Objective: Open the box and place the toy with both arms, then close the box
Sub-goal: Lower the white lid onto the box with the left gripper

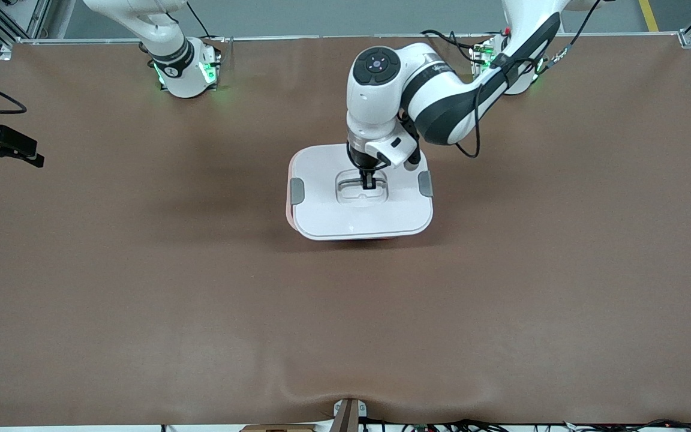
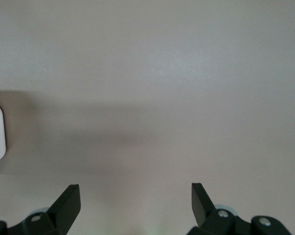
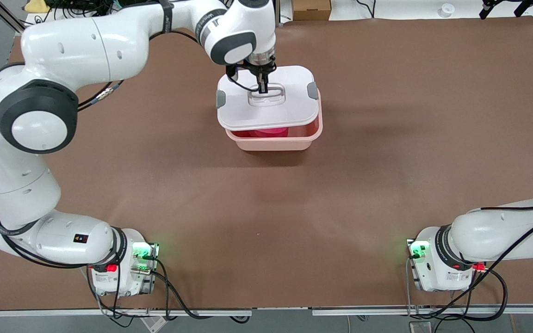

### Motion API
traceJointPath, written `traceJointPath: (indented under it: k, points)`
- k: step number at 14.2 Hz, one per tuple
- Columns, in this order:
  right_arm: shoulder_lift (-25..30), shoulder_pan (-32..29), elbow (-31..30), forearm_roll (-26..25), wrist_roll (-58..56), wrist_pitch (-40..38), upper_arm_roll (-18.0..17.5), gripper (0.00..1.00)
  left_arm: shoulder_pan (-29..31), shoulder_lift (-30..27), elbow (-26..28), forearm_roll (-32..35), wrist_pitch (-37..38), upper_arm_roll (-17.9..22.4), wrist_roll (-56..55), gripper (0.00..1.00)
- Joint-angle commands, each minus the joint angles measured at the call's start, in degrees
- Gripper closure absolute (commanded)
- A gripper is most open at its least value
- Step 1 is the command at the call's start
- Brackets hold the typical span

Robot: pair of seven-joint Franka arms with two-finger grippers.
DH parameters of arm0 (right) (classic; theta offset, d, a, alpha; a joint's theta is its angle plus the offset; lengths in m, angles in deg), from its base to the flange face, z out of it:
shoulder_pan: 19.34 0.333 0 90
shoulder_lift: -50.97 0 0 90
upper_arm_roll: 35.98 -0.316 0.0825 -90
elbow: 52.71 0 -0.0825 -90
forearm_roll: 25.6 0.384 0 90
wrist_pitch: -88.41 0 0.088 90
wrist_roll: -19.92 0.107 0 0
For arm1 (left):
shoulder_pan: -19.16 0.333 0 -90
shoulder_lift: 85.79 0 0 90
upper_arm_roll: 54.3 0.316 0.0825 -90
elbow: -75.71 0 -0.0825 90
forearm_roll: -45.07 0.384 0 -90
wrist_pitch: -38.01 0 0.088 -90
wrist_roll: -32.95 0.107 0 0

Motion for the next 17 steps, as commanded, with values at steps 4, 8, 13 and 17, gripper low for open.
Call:
traceJointPath:
  k: [4,8,13,17]
  points:
    - [1.2,-1.4,-1.1,-0.4,-0.2,-0.4,0.2,0.00,-2.2,1.6,-0.9,2.9,-0.5,0.2,-2.5,1.00]
    - [1.2,-1.9,-1.0,-0.4,-0.2,-0.5,0.1,0.00,-3.2,2.2,-0.9,2.9,-0.5,0.2,-2.2,1.00]
    - [1.2,-1.8,-0.9,-0.4,-0.1,0.1,0.1,0.00,-4.3,3.6,-1.0,5.3,-0.5,0.2,-2.3,1.00]
    - [1.2,-1.8,-0.9,-0.4,-0.1,-0.3,0.1,0.00,-4.4,3.7,-0.9,5.6,-0.5,0.2,-2.4,1.00]
